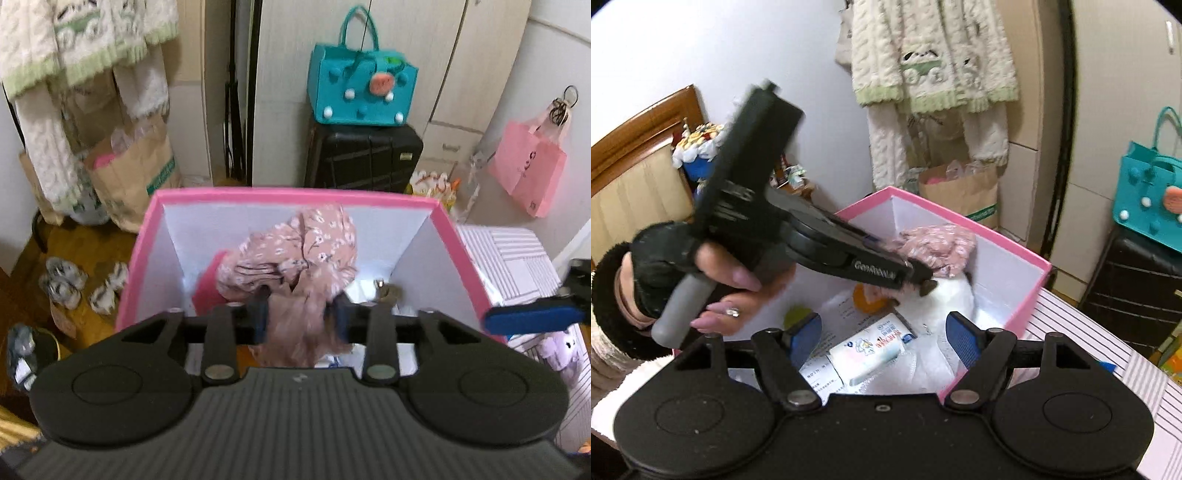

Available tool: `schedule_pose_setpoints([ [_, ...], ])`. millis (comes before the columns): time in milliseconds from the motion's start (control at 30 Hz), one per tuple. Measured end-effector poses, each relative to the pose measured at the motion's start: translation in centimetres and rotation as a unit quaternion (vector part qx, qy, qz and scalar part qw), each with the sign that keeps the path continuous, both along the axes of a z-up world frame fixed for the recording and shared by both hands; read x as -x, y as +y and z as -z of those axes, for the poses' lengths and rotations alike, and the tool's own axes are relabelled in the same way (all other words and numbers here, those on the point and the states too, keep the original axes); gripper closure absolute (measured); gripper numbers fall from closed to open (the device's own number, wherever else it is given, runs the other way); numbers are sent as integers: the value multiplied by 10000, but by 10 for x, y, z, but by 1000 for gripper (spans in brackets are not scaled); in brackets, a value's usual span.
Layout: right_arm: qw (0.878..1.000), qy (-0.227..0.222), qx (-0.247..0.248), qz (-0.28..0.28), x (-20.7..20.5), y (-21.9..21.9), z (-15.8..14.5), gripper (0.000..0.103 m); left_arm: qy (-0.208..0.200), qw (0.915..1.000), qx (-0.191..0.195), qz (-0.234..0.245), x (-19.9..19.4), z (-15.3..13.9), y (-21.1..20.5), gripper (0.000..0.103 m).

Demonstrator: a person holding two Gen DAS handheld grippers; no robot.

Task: Organize soft objects
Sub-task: 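Open the left gripper over the box while the right gripper releases the mesh puff, then withdraw both tools from the box and move them to the purple plush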

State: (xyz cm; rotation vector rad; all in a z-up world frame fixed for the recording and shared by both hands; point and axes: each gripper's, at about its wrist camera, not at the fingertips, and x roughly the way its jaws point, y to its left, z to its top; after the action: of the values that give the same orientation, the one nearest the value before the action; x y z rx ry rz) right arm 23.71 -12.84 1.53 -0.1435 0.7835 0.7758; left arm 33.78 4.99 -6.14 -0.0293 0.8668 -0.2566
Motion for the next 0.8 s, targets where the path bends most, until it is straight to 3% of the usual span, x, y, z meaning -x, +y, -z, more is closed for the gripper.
schedule_pose_setpoints([
  [133, 9999, 18, -52, 108, 6, -8, -2, 24, 7, 9999, -105, -130, 5, -1, 1, 52],
  [200, 9999, 0, -39, 134, 9, -12, -3, 24, -37, 9997, -153, -192, 10, -4, 3, 40],
  [367, 9998, -25, -15, 195, 14, -16, -6, 24, -213, 9990, -338, -196, 30, -21, 4, 29],
  [800, 9997, -140, 12, 187, 54, -23, -22, 24, -752, 9946, -703, -95, 106, -68, 8, 18],
])
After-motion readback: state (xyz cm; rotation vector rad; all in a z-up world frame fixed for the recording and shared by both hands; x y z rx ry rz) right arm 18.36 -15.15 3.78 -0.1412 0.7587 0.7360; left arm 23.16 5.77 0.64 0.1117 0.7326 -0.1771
